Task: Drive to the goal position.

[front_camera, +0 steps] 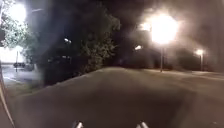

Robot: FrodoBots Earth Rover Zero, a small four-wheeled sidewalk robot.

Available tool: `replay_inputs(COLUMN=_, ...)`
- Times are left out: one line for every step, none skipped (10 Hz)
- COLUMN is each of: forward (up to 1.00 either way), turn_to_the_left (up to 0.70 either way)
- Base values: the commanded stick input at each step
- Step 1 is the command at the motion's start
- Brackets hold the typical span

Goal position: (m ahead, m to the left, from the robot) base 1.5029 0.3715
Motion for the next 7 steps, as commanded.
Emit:
replay_inputs(forward=0.5, turn_to_the_left=0.0)
replay_inputs(forward=0.5, turn_to_the_left=0.0)
replay_inputs(forward=0.5, turn_to_the_left=0.0)
replay_inputs(forward=0.5, turn_to_the_left=0.0)
replay_inputs(forward=0.5, turn_to_the_left=0.0)
replay_inputs(forward=0.5, turn_to_the_left=0.0)
replay_inputs(forward=0.5, turn_to_the_left=0.0)
